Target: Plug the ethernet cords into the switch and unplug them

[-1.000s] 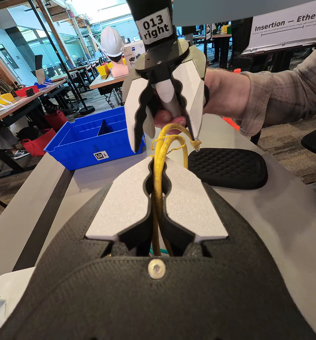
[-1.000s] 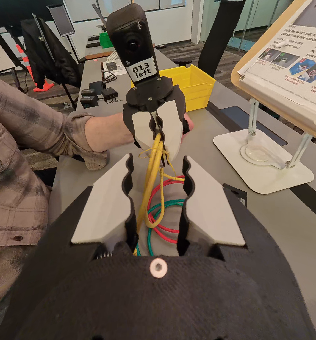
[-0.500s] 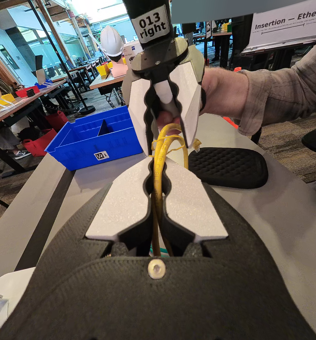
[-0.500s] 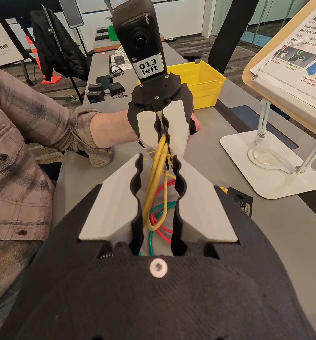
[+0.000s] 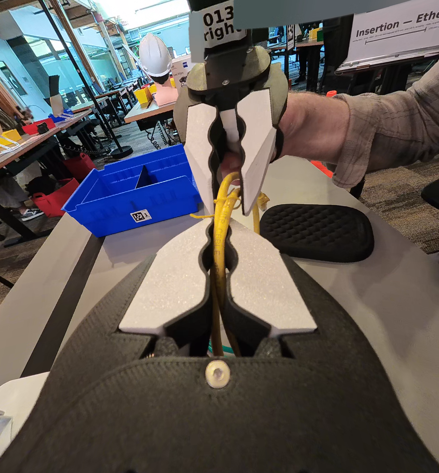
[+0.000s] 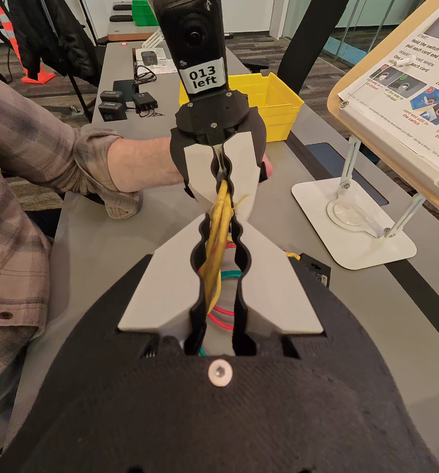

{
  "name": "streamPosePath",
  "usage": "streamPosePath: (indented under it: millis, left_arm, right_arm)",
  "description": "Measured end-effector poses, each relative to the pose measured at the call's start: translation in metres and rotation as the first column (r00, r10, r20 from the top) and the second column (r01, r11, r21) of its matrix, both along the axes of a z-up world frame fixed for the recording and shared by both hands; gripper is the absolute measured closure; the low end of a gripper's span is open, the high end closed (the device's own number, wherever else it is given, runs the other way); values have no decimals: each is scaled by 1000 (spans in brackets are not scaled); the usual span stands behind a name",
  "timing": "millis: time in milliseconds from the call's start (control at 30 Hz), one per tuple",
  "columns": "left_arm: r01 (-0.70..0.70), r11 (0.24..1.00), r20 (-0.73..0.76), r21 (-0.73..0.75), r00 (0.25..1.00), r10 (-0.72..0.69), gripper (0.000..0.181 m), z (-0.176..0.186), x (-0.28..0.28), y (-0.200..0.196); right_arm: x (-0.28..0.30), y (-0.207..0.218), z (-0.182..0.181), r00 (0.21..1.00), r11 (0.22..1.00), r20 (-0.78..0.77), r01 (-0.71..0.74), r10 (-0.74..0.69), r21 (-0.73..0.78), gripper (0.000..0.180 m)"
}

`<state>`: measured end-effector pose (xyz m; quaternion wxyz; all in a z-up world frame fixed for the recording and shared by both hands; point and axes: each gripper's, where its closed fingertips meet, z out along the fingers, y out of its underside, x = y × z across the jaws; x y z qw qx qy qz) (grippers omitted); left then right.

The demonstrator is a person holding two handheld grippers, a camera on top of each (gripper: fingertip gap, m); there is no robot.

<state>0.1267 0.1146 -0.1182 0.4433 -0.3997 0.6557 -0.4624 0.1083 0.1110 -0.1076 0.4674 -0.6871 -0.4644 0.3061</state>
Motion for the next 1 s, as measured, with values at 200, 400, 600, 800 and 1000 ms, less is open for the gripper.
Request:
streamPosePath:
  millis: [200,400,600,800,1000]
  left_arm:
    - [-8,1000,-7,8,1000,8,177,0,1,0]
    - [-22,1000,-4,2,1000,22,176,0,2,2]
    - [-60,998,7,-22,998,60,176,2,1,13]
    - [-110,993,1,-41,994,110,176,6,0,21]
    - [-181,973,-1,-145,983,183,177,15,-1,35]
  right_arm:
    - [2,0,-2,999,999,34,18,-19,26,170]
    - [3,2,-2,999,999,16,36,-37,21,169]
    - [6,9,-2,993,994,72,88,-92,62,137]
    - [21,11,14,980,973,64,176,-187,147,138]
    - [6,-18,28,985,966,26,163,-172,199,155]
